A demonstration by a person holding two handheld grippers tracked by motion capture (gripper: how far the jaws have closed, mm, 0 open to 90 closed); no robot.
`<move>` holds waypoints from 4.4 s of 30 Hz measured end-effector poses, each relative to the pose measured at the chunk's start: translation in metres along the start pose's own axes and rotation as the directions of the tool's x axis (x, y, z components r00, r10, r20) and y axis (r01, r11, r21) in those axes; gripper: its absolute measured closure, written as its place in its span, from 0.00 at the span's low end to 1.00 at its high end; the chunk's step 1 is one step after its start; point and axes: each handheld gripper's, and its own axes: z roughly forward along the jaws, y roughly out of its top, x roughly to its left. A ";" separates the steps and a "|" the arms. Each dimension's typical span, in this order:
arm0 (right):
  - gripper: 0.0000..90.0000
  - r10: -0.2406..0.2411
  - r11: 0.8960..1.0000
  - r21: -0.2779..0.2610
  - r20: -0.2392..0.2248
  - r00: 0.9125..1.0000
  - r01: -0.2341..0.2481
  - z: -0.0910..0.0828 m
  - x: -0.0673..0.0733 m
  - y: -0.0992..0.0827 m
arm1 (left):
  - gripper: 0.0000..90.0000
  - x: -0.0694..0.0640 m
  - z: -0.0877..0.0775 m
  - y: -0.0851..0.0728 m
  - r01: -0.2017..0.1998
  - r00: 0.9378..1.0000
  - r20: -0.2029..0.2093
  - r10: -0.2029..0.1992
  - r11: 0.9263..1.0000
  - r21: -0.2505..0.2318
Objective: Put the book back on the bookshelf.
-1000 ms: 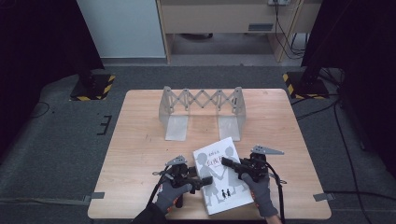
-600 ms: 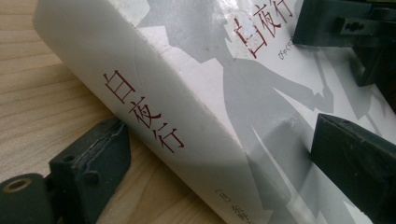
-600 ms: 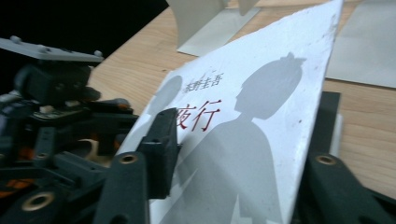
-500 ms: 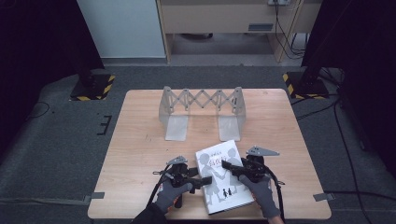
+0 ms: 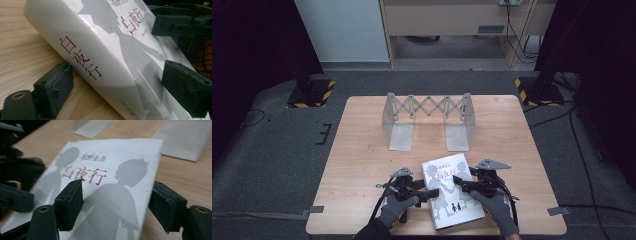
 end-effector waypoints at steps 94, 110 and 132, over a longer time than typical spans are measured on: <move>0.45 0.079 0.976 -0.191 -0.136 0.988 -0.104 -0.007 0.004 0.007 | 0.38 -0.017 -0.027 0.029 -0.017 1.000 0.019 0.020 0.991 -0.129; 0.47 0.064 0.972 -0.211 -0.164 0.984 -0.098 -0.009 0.005 0.008 | 0.38 -0.020 -0.023 0.031 -0.036 0.997 0.064 0.045 0.991 -0.127; 0.28 0.066 0.980 -0.195 0.132 0.989 -0.040 -0.026 -0.036 0.004 | 0.55 -0.030 -0.047 0.078 -0.111 0.993 0.020 0.120 0.964 -0.243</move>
